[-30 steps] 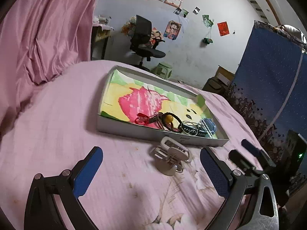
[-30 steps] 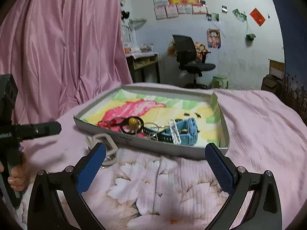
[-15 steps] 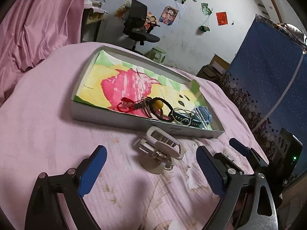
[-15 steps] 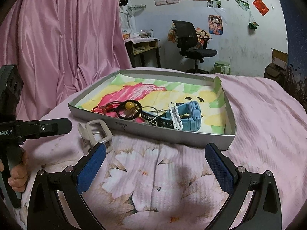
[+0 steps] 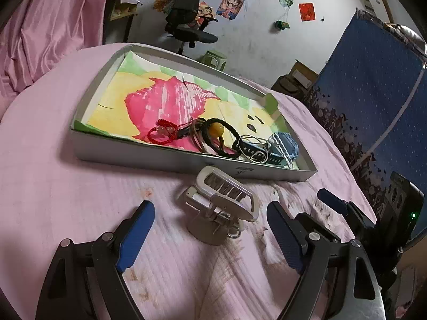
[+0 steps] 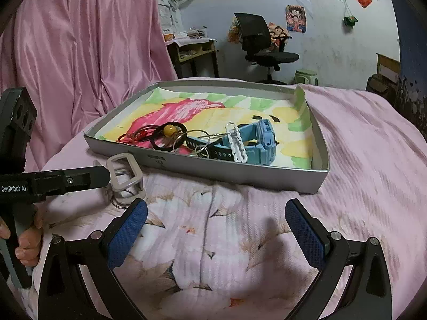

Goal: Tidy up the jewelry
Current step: 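Grasp the grey claw clip with the left tool while the right tool grasps the silver rings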

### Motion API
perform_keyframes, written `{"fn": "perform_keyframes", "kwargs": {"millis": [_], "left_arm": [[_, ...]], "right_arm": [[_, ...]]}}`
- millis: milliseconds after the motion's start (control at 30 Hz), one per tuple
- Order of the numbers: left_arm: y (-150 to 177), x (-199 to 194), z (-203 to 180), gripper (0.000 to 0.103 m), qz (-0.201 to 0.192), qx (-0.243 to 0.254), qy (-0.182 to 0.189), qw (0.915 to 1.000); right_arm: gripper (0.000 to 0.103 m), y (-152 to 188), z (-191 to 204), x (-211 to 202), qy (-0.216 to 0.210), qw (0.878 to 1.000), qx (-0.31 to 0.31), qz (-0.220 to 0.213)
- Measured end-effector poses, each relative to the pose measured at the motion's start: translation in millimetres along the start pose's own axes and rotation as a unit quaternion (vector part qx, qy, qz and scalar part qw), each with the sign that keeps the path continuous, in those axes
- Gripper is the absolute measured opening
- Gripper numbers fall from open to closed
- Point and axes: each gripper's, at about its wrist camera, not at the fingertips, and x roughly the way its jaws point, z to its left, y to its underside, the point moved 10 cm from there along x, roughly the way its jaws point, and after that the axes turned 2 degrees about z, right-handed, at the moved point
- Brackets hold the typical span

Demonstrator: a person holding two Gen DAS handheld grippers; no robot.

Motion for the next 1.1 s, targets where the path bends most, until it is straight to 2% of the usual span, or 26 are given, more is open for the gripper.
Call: {"fn": "perform_keyframes", "kwargs": {"millis": [100,233,300,467,600,667,733,1000,1067,1100], "left_arm": [[-0.4,3.9,-1.8,0.085,0.005,0.005,0.000,1.0000],[-1.7,9.2,-3.0,0.079,0.011,0.012,-0.002,0.9999],[-2.4,10.8,-2.3,0.074,0.013,0.010,-0.002,0.9999],[-4.3,11.9,1.5,0.052,0.013,-0.007,0.015,0.9998],[-4.5,12.3,2.5,0.047,0.011,-0.014,0.025,0.9995],[-4.8,11.0,1.7,0.034,0.009,-0.015,0.028,0.9995],[-5.6,8.9,1.9,0.028,0.004,-0.015,0.031,0.9994],[-7.1,-1.7,6.7,0.022,-0.015,-0.025,0.021,0.9994],[-8.6,-6.6,10.8,0.006,-0.024,-0.030,0.016,0.9991],[-9.2,-8.2,13.2,0.006,-0.026,-0.032,0.013,0.9991]], "right_arm": [[0.101,1.7,-1.4,2.3,0.000,1.000,0.004,0.005],[0.101,2.8,0.9,6.0,0.000,1.000,0.001,0.011],[0.101,3.6,2.8,8.6,-0.004,1.000,-0.001,0.015],[0.101,6.4,12.6,15.3,-0.015,0.999,-0.015,0.026],[0.101,8.5,23.2,18.5,-0.023,0.999,-0.033,0.034],[0.101,9.6,26.4,18.9,-0.027,0.998,-0.038,0.036],[0.101,10.2,27.6,18.3,-0.031,0.998,-0.042,0.038],[0.101,14.7,40.5,20.3,-0.042,0.996,-0.069,0.049],[0.101,16.1,46.3,21.9,-0.048,0.994,-0.077,0.053],[0.101,16.6,48.8,22.9,-0.049,0.994,-0.081,0.054]]}}
